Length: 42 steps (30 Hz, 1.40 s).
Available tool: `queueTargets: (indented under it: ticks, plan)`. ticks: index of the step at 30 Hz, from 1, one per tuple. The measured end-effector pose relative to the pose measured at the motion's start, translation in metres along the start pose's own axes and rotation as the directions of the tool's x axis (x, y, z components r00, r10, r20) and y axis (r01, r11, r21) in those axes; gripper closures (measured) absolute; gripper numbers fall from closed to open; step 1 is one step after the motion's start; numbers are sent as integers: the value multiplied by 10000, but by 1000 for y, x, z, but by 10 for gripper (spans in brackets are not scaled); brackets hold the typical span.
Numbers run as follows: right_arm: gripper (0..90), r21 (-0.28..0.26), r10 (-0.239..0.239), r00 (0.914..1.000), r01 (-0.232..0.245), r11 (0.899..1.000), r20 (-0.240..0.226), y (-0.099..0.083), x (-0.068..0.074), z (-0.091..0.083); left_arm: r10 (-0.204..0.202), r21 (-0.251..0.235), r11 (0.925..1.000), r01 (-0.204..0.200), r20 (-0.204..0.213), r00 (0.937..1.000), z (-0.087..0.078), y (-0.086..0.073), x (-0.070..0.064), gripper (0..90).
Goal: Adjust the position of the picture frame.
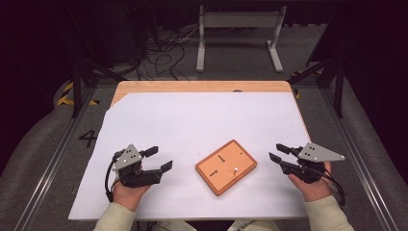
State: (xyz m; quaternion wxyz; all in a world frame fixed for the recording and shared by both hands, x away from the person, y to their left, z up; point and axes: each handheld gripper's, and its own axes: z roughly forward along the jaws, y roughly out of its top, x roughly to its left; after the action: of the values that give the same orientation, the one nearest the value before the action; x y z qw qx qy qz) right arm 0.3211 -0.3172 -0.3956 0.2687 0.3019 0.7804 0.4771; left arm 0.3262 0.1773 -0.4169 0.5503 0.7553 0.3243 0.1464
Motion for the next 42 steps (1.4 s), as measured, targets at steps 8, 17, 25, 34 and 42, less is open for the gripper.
queueTargets:
  ticks: [8,17,25,34,42]
  plan:
    - [717,375,-165,9994,176,9991,-315,4,5,-4,172,117,9998,-174,108,9998,0,1,0,377]
    - [728,1116,-309,9979,372,9931,-575,1,15,-1,165,214,9996,-171,273,9995,1,0,-1,422]
    - [750,2294,-324,9894,646,9712,-1415,-7,32,20,132,292,9995,-140,273,9995,3,-1,0,407]
    - [885,2721,-882,9501,1736,9465,-2992,-9,66,44,200,326,9992,-210,307,9993,4,-2,0,402]
    - [900,2767,-1282,9146,2463,9289,-3835,-8,88,58,153,382,9991,-165,314,9994,6,-2,-1,400]
